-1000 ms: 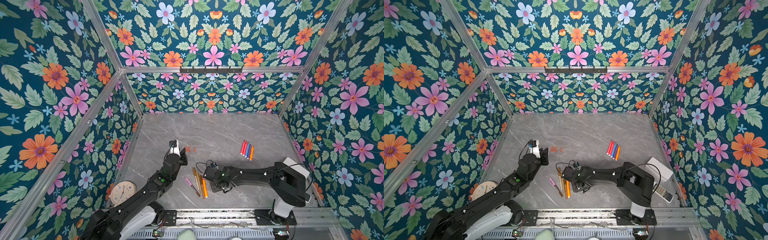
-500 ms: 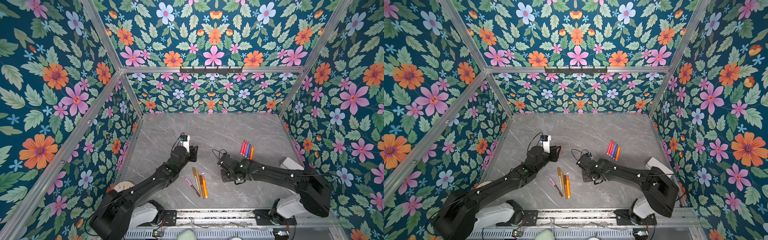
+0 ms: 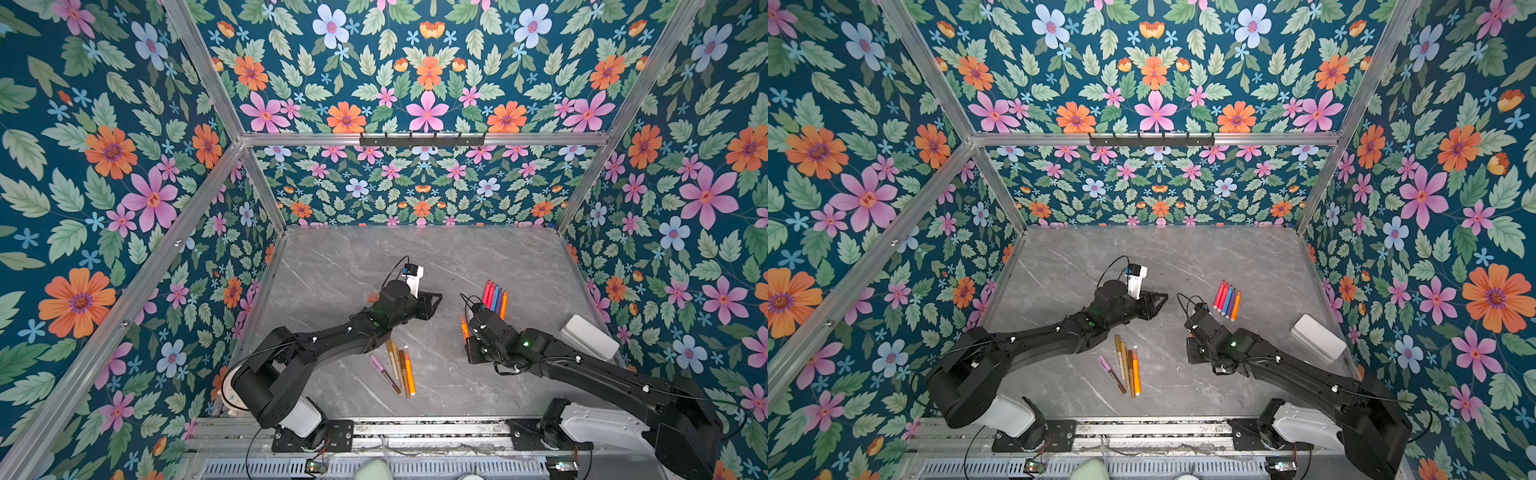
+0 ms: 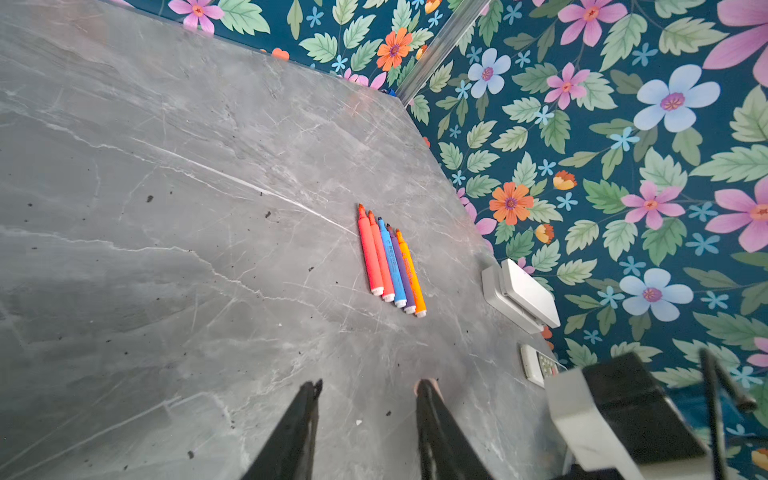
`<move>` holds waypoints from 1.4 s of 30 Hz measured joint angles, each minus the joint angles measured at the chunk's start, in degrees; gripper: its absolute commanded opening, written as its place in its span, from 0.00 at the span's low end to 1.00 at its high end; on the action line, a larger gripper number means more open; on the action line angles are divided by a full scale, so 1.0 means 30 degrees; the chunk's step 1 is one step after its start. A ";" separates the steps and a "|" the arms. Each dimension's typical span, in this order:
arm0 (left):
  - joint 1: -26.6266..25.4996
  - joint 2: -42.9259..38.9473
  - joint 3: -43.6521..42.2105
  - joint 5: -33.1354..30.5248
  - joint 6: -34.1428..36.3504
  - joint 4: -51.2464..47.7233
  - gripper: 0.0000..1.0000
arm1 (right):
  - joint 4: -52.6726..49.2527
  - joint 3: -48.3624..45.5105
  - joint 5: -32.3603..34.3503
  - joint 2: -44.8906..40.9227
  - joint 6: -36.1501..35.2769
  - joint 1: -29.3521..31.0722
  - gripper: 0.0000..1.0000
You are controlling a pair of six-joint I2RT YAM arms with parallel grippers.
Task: Open the pen caps
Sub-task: 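Lift the orange highlighter cap-first toward the left gripper while the left gripper reaches over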
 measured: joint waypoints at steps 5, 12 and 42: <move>-0.0022 0.0459 0.0619 -0.0954 -0.0525 0.0117 0.41 | 0.0109 -0.1188 -0.1144 -0.1953 -0.0007 -0.0481 0.00; -0.0036 0.1166 0.2812 -0.2222 -0.0896 -0.0328 0.41 | 0.0743 -0.2055 -0.4138 -0.2790 -0.0219 -0.2098 0.00; 0.2790 -0.1960 0.1515 -0.2069 0.0940 -0.5450 0.51 | 0.2623 0.4932 -0.8029 0.5209 -0.2820 -0.2820 0.00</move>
